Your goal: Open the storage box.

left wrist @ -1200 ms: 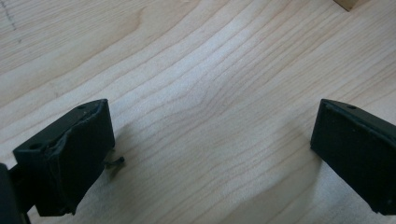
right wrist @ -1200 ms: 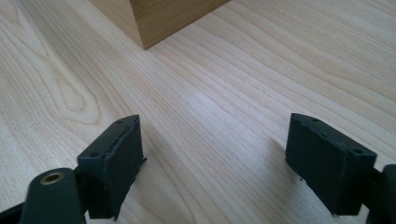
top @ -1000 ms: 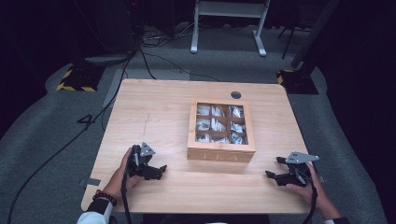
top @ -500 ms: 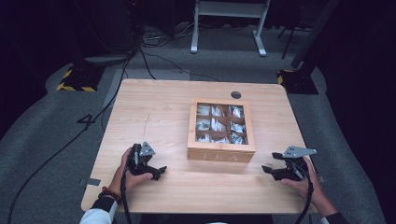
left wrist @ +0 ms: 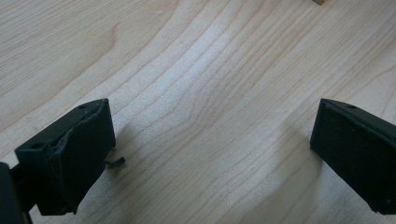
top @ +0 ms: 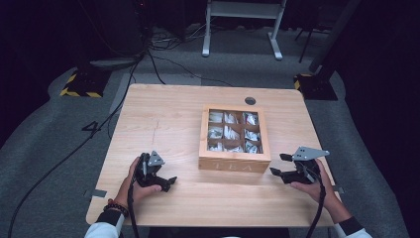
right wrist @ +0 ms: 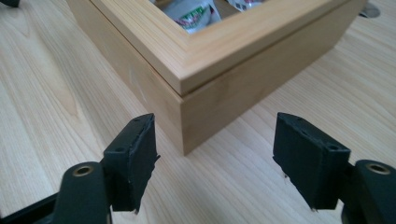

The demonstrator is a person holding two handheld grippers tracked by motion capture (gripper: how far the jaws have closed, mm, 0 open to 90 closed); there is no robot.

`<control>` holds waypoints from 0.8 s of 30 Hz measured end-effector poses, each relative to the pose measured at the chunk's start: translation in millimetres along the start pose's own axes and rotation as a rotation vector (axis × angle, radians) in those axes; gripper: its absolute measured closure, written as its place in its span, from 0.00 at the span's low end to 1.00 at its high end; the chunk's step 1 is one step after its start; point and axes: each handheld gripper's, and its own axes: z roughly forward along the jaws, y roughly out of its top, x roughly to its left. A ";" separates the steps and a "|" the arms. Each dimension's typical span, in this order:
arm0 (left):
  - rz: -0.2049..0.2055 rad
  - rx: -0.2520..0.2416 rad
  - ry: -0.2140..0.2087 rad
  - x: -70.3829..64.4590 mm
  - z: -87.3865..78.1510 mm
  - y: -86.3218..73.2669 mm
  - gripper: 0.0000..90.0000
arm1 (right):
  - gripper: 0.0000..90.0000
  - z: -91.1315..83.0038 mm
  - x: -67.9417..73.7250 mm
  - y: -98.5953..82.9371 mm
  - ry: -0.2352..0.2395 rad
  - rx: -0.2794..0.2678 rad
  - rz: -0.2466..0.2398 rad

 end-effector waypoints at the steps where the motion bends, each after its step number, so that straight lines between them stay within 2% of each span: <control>1: 0.000 -0.002 0.001 0.0 0.1 -0.1 0.00 | 0.35 1.3 0.8 2.2 0.001 0.001 -0.005; 8: -0.002 -0.002 0.001 -0.2 0.1 -0.1 0.00 | 0.37 8.8 4.3 16.4 0.000 -0.001 -0.018; 11: -0.003 -0.002 0.002 -0.4 0.1 -0.2 0.00 | 0.38 13.5 5.8 18.1 0.010 0.007 -0.017; 15: -0.003 -0.002 0.002 -0.3 0.1 -0.2 0.00 | 0.38 19.3 6.2 20.5 -0.004 0.019 -0.020; 18: -0.005 0.000 0.006 -0.6 0.1 0.0 0.00 | 0.37 22.1 4.5 22.1 0.016 0.012 -0.016; 24: -0.004 0.001 0.007 -0.6 0.0 0.1 0.00 | 0.36 23.1 5.3 26.0 0.013 0.003 -0.012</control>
